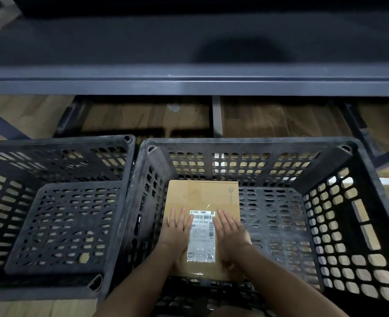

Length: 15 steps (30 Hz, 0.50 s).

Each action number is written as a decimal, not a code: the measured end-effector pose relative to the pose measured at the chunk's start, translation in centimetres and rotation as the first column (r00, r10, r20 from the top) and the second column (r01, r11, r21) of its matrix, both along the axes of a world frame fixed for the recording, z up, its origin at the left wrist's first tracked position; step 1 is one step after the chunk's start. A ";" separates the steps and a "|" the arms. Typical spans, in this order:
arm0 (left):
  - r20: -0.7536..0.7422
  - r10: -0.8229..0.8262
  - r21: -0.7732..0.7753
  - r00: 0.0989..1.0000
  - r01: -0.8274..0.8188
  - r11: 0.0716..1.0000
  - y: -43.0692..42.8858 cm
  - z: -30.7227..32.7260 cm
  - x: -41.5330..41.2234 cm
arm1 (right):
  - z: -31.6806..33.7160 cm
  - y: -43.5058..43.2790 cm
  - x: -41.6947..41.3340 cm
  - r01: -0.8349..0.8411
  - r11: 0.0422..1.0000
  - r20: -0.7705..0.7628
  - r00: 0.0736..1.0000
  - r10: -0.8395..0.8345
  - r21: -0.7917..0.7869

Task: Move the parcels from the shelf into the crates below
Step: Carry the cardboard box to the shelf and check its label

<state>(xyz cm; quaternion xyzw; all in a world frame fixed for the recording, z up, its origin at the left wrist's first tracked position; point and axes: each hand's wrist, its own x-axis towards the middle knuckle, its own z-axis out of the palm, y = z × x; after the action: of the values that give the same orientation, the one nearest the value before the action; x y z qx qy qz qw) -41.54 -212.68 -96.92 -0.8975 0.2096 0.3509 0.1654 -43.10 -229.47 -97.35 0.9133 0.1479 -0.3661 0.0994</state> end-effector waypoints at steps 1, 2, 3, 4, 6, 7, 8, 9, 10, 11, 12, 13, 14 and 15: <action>-0.014 -0.008 0.016 1.000 0.008 1.000 -0.1 0.4 0.0 | 0.2 0.0 0.0 -0.001 1.000 -0.003 1.000 0.001 0.008; -0.018 -0.017 0.020 1.000 0.017 1.000 0.0 0.6 0.1 | 0.5 -0.1 0.0 -0.017 1.000 -0.014 1.000 0.017 0.012; -0.023 -0.015 0.008 1.000 0.015 1.000 0.1 0.7 0.2 | 0.9 -0.3 0.0 -0.034 0.999 -0.029 0.999 0.035 0.023; -0.033 -0.011 -0.006 0.999 0.011 1.000 0.3 0.7 0.3 | 1.2 -0.6 -0.1 -0.042 0.998 -0.043 0.998 0.044 0.040; -0.057 -0.005 -0.017 0.998 0.004 1.000 0.6 0.6 0.4 | 1.2 -1.1 -0.8 -0.048 0.996 -0.042 0.998 0.051 0.072; -0.070 -0.010 -0.011 0.997 0.009 1.000 0.6 0.4 0.3 | 1.1 -1.3 -1.2 -0.059 0.995 -0.023 0.998 0.061 0.081; -0.077 -0.013 -0.006 0.997 0.013 1.000 0.5 0.3 0.1 | 1.0 -1.4 -1.7 -0.075 0.994 -0.003 0.997 0.076 0.080; -0.080 -0.016 0.007 0.997 0.017 1.000 0.4 0.1 -0.1 | 0.7 -1.6 -2.0 -0.085 0.994 0.008 0.996 0.084 0.075; -0.072 -0.025 0.026 0.997 0.026 0.999 0.3 -0.1 -0.2 | 0.3 -1.6 -2.1 -0.083 0.994 0.009 0.997 0.083 0.069; -0.051 -0.044 0.046 0.998 0.046 0.998 0.1 -0.4 -0.3 | -0.1 -1.5 -2.1 -0.079 0.995 0.002 0.997 0.079 0.054; -0.024 -0.071 0.064 0.997 0.073 0.995 -0.1 -0.5 -0.2 | -0.2 -1.3 -1.9 -0.079 0.997 -0.018 0.997 0.080 0.026; -0.009 -0.091 0.073 0.996 0.092 0.993 -0.2 -0.6 -0.1 | -0.2 -1.1 -1.7 -0.085 0.996 -0.050 0.995 0.085 -0.006; -0.011 -0.094 0.081 0.995 0.095 0.992 -0.3 -0.7 -0.1 | 0.0 -0.9 -1.6 -0.096 0.995 -0.084 0.992 0.093 -0.038; -0.023 -0.091 0.078 0.996 0.093 0.993 -0.3 -0.6 0.0 | 0.3 -0.7 -1.4 -0.107 0.993 -0.111 0.989 0.100 -0.059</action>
<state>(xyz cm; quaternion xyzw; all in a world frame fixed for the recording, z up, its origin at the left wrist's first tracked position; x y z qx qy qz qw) -41.58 -212.94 -97.49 -0.8763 0.2383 0.3595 0.2146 -44.50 -230.20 -97.00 0.8796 0.1882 -0.4139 0.1396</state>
